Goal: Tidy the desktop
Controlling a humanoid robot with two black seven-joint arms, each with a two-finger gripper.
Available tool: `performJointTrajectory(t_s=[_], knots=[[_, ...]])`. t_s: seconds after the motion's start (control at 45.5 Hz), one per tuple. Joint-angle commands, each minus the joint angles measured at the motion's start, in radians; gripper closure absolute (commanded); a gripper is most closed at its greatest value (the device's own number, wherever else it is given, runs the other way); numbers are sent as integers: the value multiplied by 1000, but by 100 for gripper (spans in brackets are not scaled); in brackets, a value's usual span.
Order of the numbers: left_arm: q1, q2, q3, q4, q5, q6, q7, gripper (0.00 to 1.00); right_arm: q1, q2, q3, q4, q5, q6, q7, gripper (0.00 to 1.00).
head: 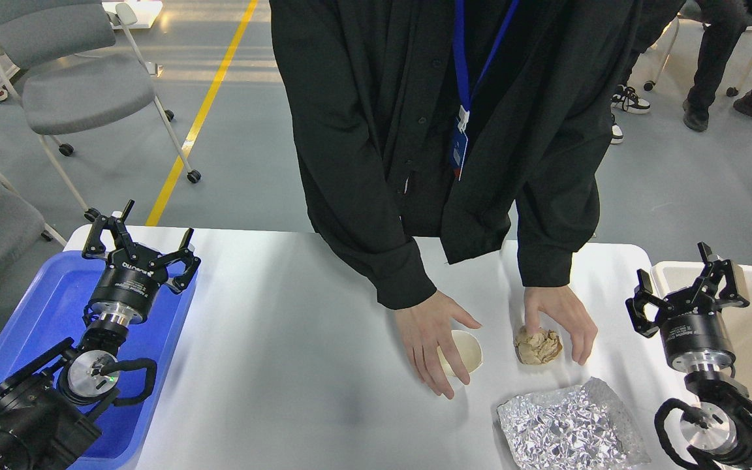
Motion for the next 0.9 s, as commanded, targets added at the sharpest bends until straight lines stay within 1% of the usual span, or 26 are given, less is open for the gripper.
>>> performJointTrajectory(t_s=[0.0,0.264,0.879], knots=[[0,2,0,0,0,0,1,0,-4,0,1,0,13,0,0,0],[0,0,-2,0,0,1,0,0,-1,-2,-4,1,13,-2,-9,0],[0,0,-2,0,0,1,0,0,-2,1,-1,3,15,-3,-7,0]])
